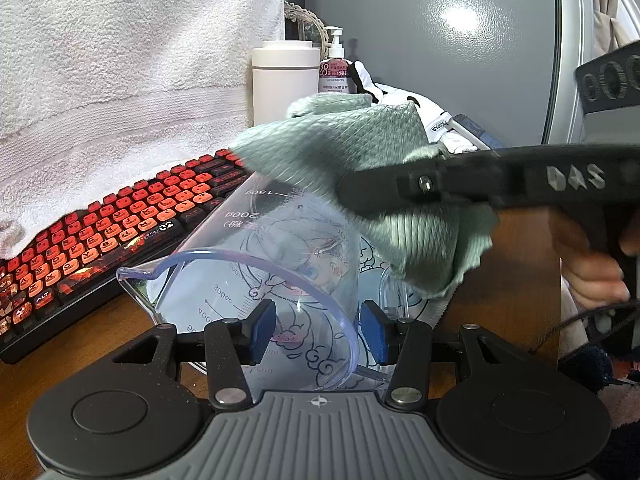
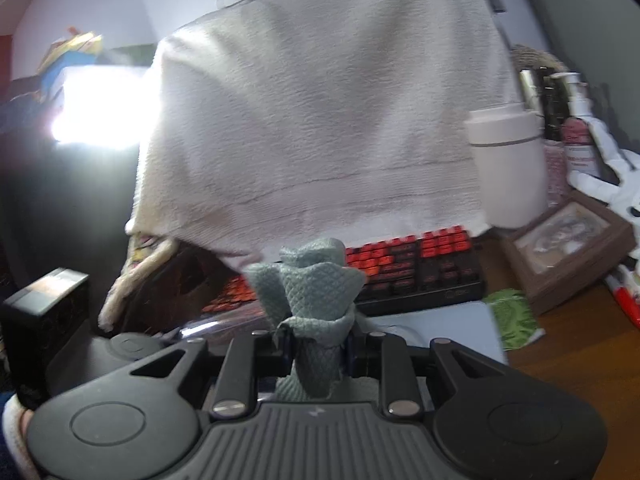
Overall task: Clean container
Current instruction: 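Sweep the cloth across the jug's rim and wall with the right tool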
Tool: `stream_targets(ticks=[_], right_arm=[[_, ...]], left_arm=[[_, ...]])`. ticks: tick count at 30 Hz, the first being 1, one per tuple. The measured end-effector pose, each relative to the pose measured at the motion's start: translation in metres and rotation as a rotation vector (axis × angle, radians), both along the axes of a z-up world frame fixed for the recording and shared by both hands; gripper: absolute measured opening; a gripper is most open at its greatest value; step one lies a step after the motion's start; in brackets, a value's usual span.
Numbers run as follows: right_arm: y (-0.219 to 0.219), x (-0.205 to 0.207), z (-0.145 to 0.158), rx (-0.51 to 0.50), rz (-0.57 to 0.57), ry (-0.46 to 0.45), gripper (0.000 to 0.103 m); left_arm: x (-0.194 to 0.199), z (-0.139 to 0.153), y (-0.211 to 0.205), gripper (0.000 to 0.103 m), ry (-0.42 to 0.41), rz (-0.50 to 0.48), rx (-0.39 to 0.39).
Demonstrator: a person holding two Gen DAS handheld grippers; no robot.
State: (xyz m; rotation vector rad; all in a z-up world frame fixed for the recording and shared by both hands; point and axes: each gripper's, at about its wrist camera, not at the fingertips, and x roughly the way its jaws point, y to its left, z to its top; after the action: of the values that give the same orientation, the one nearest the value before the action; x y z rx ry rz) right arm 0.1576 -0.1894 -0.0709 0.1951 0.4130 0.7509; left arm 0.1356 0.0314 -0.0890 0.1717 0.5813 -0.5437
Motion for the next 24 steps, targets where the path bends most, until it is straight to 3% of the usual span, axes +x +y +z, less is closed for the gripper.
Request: stream_targets(ticks=[7, 10, 14, 24], right_arm=[[0.029, -0.033, 0.006, -0.058, 0.196, -0.101, 0.024], [0.035, -0.041, 0.006, -0.106, 0.216, -0.153, 0.024], [0.025, -0.030, 0.007, -0.074, 0.189, -0.103, 0.022], [-0.007, 0.003, -0.002, -0.043, -0.014, -0.022, 0.024]], left_arm=[[-0.001, 0.000, 0.000, 0.047, -0.002, 0.000, 0.004], [-0.001, 0.000, 0.000, 0.047, -0.002, 0.000, 0.004], [-0.001, 0.000, 0.000, 0.047, -0.001, 0.000, 0.001], [-0.001, 0.000, 0.001, 0.047, -0.001, 0.000, 0.001]])
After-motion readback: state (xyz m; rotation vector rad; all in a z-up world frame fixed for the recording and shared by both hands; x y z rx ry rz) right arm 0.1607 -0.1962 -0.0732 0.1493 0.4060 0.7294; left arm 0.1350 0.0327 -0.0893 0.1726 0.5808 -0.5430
